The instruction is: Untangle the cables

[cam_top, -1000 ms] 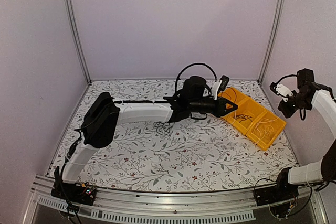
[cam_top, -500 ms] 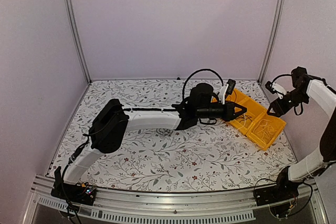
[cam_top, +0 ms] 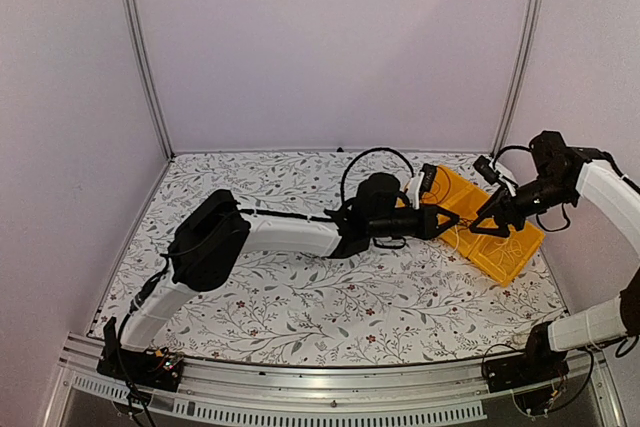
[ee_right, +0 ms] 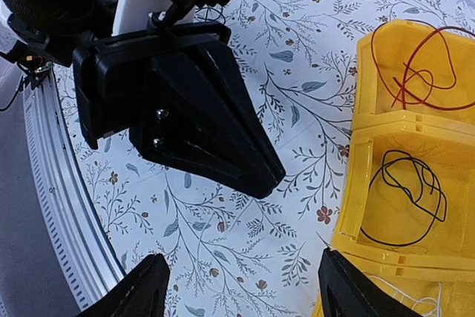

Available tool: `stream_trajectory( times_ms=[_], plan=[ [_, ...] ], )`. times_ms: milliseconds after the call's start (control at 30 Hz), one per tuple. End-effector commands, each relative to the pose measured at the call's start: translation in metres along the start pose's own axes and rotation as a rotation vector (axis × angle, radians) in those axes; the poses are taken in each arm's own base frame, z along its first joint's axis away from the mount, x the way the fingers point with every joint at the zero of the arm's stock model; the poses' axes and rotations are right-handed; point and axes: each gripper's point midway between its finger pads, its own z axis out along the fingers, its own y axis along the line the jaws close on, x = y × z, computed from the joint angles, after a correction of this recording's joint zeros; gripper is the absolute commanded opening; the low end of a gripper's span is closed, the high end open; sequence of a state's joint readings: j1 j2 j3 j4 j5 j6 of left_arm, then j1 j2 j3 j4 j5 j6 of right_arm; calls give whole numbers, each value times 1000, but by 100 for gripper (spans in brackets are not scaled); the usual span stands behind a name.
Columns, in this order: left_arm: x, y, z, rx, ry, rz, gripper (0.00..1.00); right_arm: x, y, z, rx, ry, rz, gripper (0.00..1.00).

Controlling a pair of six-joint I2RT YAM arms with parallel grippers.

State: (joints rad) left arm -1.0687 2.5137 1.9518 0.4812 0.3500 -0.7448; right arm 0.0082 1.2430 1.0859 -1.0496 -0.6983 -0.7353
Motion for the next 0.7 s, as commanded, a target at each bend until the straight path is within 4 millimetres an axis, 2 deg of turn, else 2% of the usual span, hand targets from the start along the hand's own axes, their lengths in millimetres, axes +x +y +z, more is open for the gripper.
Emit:
stream_trajectory(
  times_ms=[0,133,300,367,467,533,567,667],
  plan=[
    [-44,-33,-14,79,-108,-3,0,-9,3,20,-47,-19,27,74],
    [-51,-39,-18,111,-123,-10,0,-8,5,37,-79,3,53,74],
    [-56,-45,-21,136,-140,-5,0,-3,-1,46,-78,26,85,73],
    [-56,-46,-22,141,-144,-5,0,-1,-3,50,-80,33,93,68],
    [-55,-46,-22,144,-139,-10,0,-2,-3,54,-97,25,107,47],
    [-55,-47,-24,140,-139,-11,0,-3,-3,54,-96,18,117,11],
    [-54,-45,-25,135,-138,-10,0,-4,-4,54,-92,19,120,0],
    [-52,-40,-28,104,-133,-20,1,-7,-7,48,-57,26,116,0]
  ],
)
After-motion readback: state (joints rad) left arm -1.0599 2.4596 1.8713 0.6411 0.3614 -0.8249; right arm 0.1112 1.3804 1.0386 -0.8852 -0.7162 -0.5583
